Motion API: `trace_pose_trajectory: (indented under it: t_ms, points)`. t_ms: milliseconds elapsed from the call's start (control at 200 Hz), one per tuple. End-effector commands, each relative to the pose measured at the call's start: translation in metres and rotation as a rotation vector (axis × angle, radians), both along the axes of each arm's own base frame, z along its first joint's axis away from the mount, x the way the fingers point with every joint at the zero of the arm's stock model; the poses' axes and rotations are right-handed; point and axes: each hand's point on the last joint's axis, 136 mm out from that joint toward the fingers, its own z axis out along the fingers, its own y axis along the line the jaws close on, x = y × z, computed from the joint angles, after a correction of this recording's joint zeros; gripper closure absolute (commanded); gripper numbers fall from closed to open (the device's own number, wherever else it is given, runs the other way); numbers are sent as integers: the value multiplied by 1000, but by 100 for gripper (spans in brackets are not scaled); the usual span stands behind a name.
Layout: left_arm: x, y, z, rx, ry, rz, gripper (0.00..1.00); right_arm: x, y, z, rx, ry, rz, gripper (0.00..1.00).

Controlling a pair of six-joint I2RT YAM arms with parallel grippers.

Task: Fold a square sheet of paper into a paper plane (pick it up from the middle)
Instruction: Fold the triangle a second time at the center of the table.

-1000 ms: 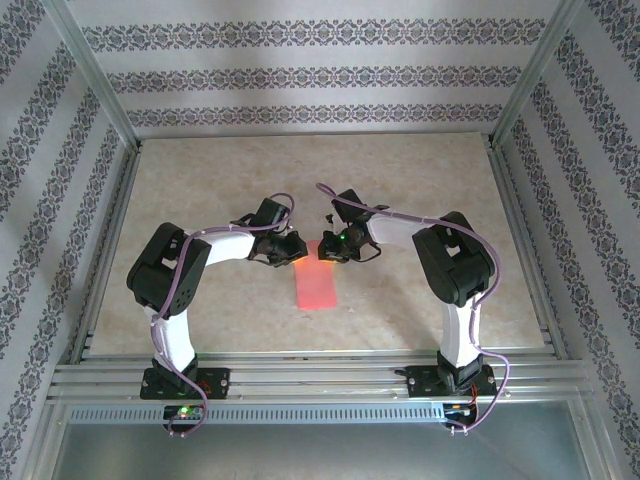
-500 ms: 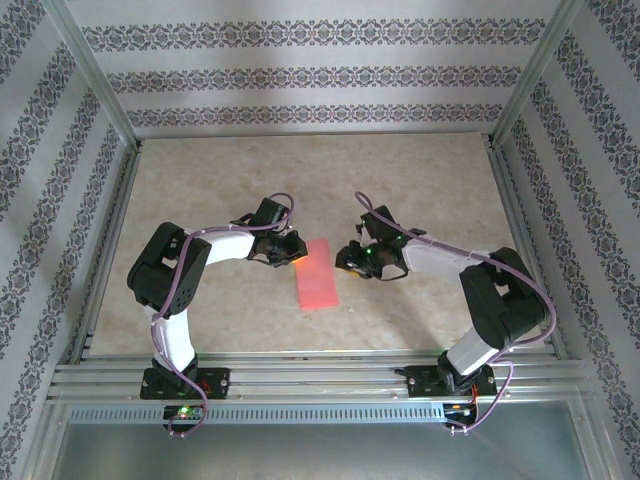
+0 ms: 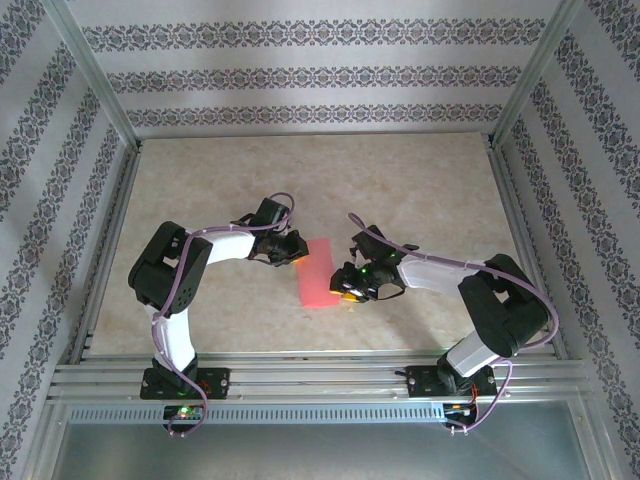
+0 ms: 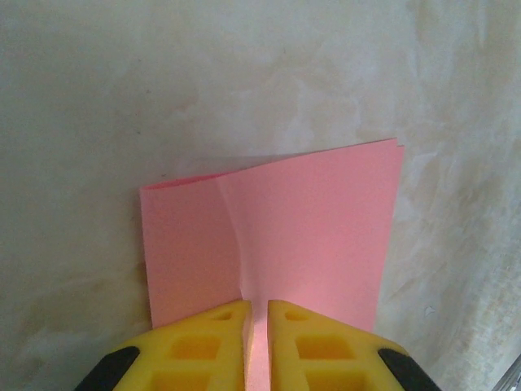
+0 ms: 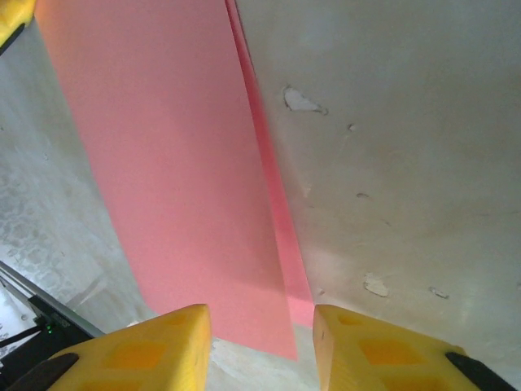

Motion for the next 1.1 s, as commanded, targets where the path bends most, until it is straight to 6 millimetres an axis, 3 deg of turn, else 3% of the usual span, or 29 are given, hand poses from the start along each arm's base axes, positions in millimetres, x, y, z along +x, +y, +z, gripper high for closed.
trace_pose_trajectory:
  t_ms: [0,350,655,839,1099]
  points:
    - [-13,16,-32,68,81,29,84,-3,5,-4,9,25,5,61]
    - [-13,17,-30,65,77,29,85,-2,19,8,101,24,9,65]
    - [-14,18,-26,70,69,31,84,-1,18,13,148,4,-22,71]
    - [-13,17,-27,68,69,30,84,12,17,18,147,-102,-8,66]
    - [-13,17,-27,69,70,27,84,39,23,15,190,-157,-10,66]
